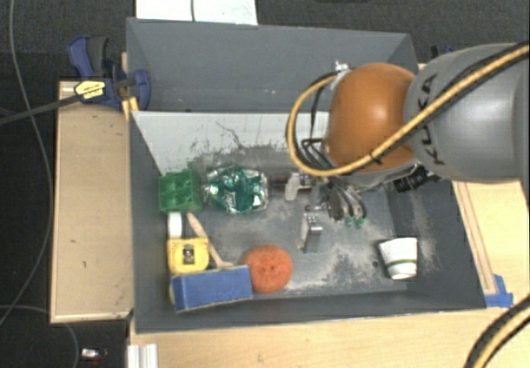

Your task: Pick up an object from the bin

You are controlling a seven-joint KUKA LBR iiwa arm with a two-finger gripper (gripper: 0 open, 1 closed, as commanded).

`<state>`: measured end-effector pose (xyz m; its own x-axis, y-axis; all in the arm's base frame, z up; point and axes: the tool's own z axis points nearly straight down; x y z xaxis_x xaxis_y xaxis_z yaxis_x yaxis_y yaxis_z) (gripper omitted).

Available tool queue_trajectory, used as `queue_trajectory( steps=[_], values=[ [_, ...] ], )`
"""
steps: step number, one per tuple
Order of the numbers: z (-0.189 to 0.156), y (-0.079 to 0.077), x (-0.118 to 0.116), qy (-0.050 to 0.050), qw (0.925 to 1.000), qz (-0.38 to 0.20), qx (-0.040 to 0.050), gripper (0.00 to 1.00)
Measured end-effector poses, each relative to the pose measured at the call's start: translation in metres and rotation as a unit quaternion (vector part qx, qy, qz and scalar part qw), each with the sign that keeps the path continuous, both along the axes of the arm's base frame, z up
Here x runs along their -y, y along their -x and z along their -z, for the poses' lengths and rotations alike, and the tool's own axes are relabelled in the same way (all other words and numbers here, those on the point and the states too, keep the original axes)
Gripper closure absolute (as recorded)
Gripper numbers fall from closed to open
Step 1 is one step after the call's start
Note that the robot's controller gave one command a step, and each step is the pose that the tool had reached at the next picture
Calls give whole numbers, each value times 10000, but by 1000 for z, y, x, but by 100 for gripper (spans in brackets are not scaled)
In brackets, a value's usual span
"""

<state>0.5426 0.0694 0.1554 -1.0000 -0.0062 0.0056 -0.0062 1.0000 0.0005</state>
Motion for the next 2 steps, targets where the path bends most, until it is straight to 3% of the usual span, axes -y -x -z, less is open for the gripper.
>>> queue_trajectory(
  steps=[1, 2],
  values=[
    [-4, -2, 0, -1, 10000, 8, 39, 0],
    [65, 42, -47, -10, 9999, 83, 58, 0]
  ],
)
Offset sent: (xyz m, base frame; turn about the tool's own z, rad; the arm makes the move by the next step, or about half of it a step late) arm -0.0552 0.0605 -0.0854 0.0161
